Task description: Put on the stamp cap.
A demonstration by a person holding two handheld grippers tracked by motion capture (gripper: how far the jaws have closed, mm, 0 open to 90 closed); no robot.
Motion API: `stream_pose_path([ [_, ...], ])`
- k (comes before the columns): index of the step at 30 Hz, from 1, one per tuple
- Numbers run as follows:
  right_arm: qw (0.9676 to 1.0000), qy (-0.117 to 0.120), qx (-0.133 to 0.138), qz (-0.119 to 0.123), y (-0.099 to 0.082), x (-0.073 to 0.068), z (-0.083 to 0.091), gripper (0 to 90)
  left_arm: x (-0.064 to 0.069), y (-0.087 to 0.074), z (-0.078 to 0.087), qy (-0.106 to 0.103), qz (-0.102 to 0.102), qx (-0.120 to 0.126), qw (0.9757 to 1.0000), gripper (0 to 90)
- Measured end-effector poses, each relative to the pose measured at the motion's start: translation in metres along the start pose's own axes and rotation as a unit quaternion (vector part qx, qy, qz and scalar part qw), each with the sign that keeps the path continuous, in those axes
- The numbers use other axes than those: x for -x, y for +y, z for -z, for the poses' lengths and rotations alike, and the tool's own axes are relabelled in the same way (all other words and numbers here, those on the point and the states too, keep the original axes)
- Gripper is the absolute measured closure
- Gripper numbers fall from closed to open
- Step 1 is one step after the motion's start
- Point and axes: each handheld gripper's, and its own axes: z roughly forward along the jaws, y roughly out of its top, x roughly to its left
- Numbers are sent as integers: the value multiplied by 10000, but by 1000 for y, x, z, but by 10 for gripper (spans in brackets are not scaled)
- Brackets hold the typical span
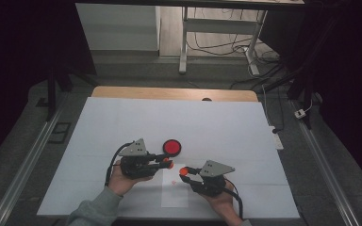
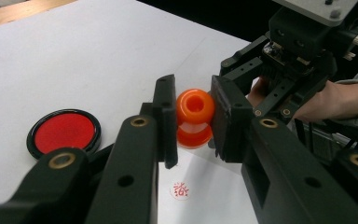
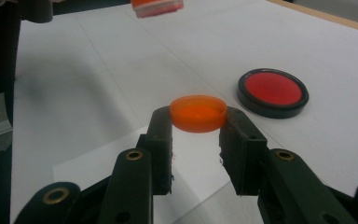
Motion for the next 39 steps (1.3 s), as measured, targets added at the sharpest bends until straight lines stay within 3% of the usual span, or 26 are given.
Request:
stream_pose_path([
  [10, 9998, 180, -9, 47, 5, -7, -15, 651, -1, 0, -1, -2, 12, -23, 10000, 721],
  [39, 9996, 228, 143, 57, 15, -9, -21, 651, 1, -2, -8, -73, 11, -96, 9999, 721],
])
